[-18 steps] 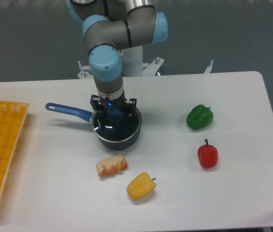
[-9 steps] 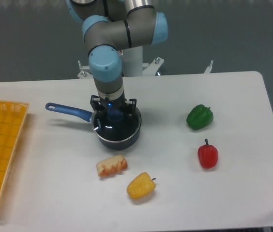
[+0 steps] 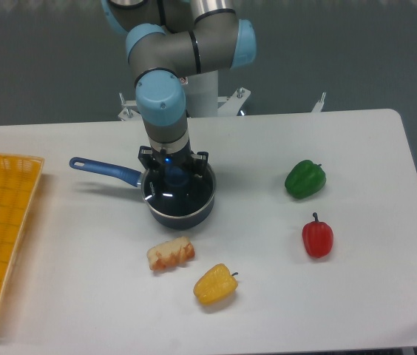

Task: Open the lid
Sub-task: 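Close the gripper on the blue lid knob, then lift the glass lid off the saucepan rim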

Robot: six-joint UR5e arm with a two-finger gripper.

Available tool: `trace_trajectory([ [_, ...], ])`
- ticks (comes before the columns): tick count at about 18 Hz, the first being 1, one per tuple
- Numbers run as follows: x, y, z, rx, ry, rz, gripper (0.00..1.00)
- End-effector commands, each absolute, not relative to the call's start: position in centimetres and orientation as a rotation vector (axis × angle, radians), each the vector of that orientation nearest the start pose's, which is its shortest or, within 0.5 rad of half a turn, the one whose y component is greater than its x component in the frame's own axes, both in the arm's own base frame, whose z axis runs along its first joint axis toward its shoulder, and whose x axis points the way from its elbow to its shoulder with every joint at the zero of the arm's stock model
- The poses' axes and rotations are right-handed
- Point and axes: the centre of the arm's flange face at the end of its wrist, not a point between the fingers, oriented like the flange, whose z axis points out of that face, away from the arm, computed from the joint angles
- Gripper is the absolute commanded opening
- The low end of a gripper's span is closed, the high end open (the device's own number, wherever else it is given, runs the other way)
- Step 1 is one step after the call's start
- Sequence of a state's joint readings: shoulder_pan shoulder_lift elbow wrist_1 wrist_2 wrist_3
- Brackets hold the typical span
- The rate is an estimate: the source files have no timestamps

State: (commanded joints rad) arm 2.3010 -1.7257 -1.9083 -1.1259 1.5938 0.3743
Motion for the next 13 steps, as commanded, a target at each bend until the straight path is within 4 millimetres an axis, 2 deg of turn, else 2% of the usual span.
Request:
trace_trajectory([
  [5,-24.14,46.51,29.48,-3.139,-0.566,-0.007,0.6],
  [13,-24.56,46.63,29.96,-3.129,-0.57,0.002,0.6],
])
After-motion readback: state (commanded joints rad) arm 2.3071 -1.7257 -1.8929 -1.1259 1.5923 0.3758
